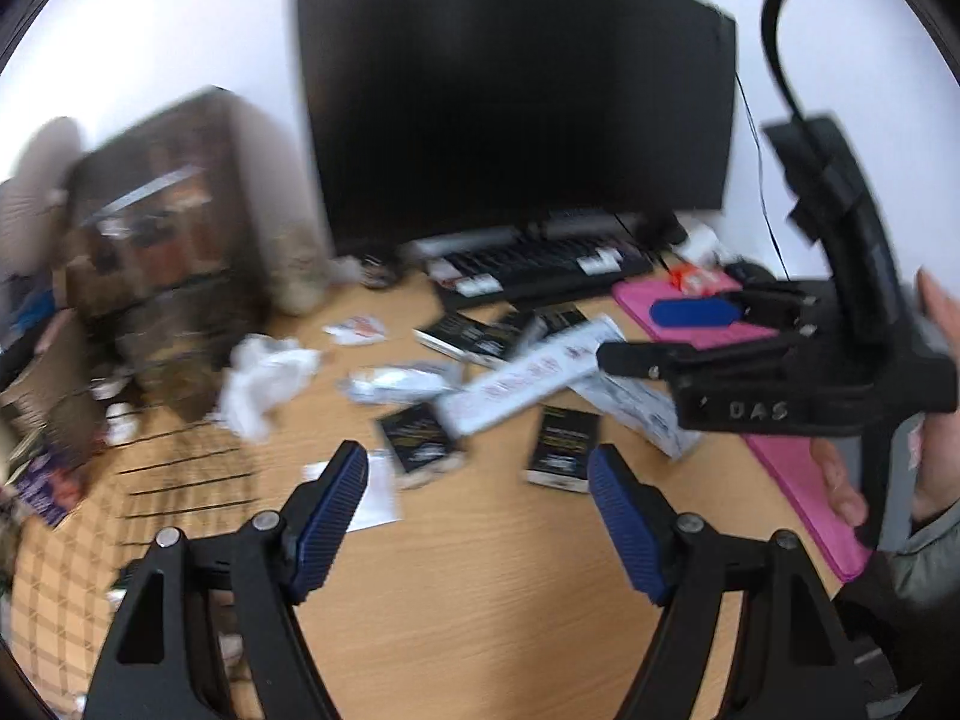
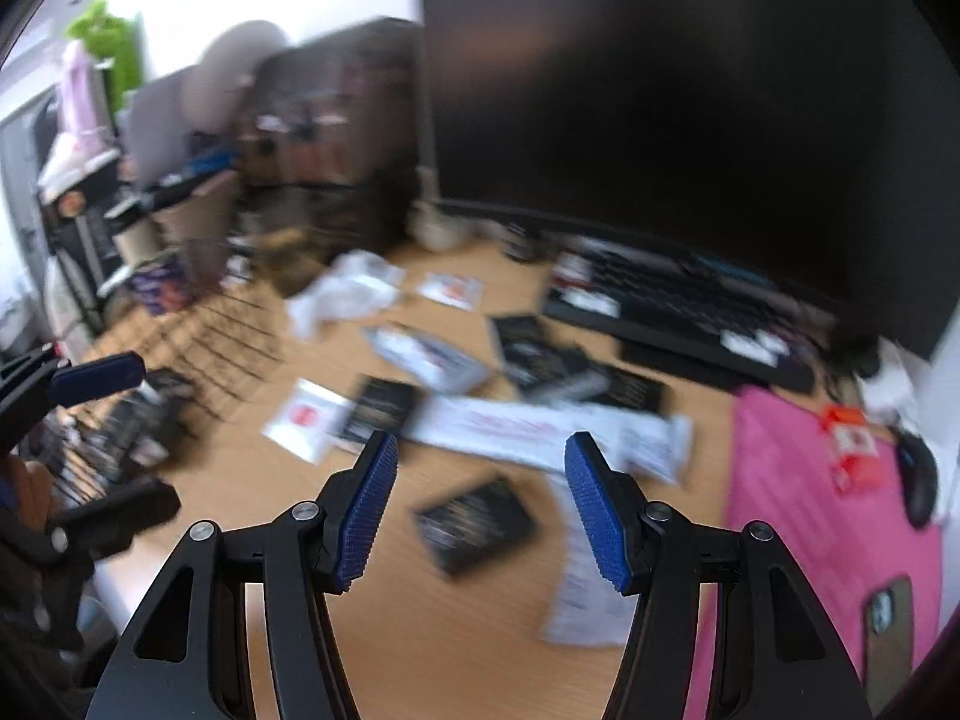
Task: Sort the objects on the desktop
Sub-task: 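Grasp a Face tissue pack with the left gripper while the right grasps a white snack bar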
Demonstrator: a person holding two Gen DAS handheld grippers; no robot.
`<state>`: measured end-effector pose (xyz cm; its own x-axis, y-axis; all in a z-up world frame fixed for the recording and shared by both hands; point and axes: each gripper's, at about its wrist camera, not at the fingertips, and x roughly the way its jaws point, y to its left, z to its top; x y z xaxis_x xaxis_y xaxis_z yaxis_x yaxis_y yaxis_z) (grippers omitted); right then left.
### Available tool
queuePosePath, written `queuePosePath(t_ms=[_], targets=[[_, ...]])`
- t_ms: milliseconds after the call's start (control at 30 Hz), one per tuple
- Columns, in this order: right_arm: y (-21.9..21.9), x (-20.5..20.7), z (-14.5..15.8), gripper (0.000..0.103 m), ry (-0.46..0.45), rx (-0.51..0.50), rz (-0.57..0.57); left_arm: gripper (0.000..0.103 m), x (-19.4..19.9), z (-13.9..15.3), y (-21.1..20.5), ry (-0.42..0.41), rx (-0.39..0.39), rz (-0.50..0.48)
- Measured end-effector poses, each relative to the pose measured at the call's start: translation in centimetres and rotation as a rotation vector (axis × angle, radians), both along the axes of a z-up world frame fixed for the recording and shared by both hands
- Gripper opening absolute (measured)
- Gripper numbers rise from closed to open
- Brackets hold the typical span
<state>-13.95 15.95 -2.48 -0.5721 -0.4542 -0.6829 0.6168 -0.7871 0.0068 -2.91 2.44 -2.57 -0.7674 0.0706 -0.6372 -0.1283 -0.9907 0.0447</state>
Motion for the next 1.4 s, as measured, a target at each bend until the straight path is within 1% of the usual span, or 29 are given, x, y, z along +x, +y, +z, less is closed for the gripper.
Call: queuePosePath(t_ms=[133, 267, 333, 500, 667, 700, 733, 767, 800, 1000, 1200, 1367, 1400], targets=[[2.3, -1.4, -1.9, 0.058, -0.037, 0.031, -0.053, 0.079, -3.9, -3.0, 2.4, -0.066, 0.021, -0.091], [3.7, -2.1, -3.2, 0.058, -0.065, 0.045, -0.081, 0.079, -6.1, -4.8, 4.0, -0.11, 0.044, -0.162], [4.3, -2.3, -3.7, 0.058, -0.077, 0.052, -0.096, 0.079, -6.7, -5.4, 4.6, -0.123, 0.039, -0.189], [5.7, -2.5, -4.6, 0.058, -0.098, 0.055, -0.127, 0.079, -8.5, -7.6, 5.0, -0.178, 0.043, -0.184], [6.4, -2.6, -4.7, 0.058, -0.105, 0.053, -0.138, 0.079, -9.8, -9.1, 4.8, -0.209, 0.029, -0.163], [6.4, -2.6, -4.8, 0.058, -0.106, 0.052, -0.137, 0.078, -9.9, -9.2, 4.7, -0.215, 0.031, -0.16], [6.4, -2.6, -4.8, 0.058, -0.107, 0.051, -0.134, 0.067, -10.1, -9.5, 4.6, -0.232, 0.033, -0.159], [6.4, -2.6, -4.9, 0.058, -0.108, 0.051, -0.132, 0.054, -10.0, -9.6, 4.6, -0.245, 0.028, -0.16], [6.3, -2.6, -5.0, 0.058, -0.111, 0.051, -0.13, 0.052, -9.9, -9.6, 4.6, -0.234, 0.01, -0.155], [5.1, -2.5, -5.8, 0.058, -0.134, 0.059, -0.099, 0.052, -9.7, -9.6, 4.1, -0.253, 0.006, -0.144], [3.4, -3.0, -7.0, 0.058, -0.165, 0.065, -0.066, 0.052, -8.7, -8.6, 3.0, -0.235, 0.015, -0.125], [2.6, -3.9, -8.3, 0.058, -0.192, 0.076, -0.064, 0.052, -8.0, -8.0, 2.0, -0.223, 0.019, -0.107], [2.5, -4.1, -8.5, 0.055, -0.201, 0.081, -0.068, 0.052, -8.0, -7.9, 1.9, -0.223, 0.02, -0.105]])
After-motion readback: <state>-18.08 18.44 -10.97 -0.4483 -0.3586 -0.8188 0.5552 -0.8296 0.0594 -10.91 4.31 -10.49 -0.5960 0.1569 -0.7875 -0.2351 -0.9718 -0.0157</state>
